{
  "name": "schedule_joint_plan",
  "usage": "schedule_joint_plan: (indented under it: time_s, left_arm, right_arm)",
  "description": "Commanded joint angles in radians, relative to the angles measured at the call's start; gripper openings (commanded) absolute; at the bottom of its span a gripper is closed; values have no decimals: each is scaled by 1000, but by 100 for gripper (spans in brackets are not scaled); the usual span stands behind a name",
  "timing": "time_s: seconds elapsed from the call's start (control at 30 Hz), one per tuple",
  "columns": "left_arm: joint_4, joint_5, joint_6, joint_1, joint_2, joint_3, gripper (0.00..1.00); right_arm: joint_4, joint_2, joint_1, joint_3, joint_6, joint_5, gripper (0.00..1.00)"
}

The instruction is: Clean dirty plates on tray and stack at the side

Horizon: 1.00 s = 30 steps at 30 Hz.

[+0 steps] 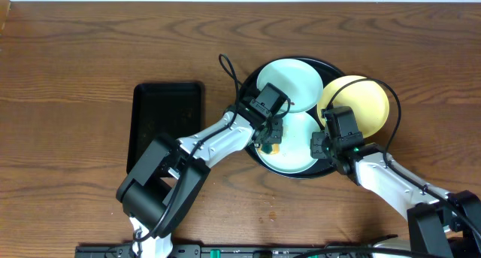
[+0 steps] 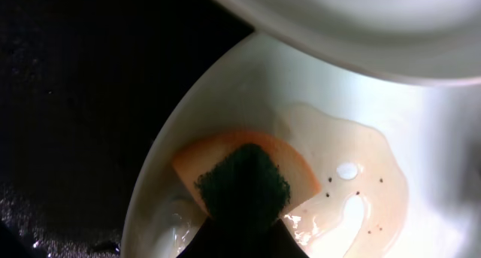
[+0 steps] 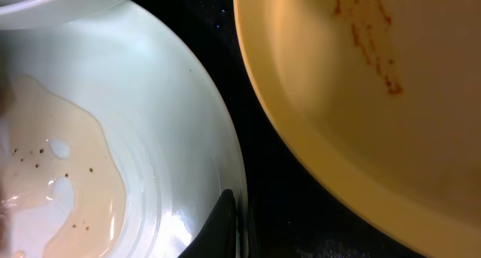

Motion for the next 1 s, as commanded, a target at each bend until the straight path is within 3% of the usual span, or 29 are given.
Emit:
schedule_joint_plan:
  time_s: [0.0,0.23,0.6,0.8,0.97]
  left_arm:
    - [-1,-76,-68,3,50,4,7]
    - [-7,99,-74,2,93,4,7]
    - [-6,518,-94,33,59,58,7]
    - [-8,470,-99,66,-116,99,7]
    - [-117,297,-53,96,-255,99,7]
  right_arm:
    - [-14,15,4,-11,-8,-4,2]
    - [-14,15,4,-11,-8,-4,2]
    - [-14,15,4,-11,-8,-4,2]
    - [-16,15,4,-11,-8,-4,3]
    - [-16,15,4,-11,-8,-5,3]
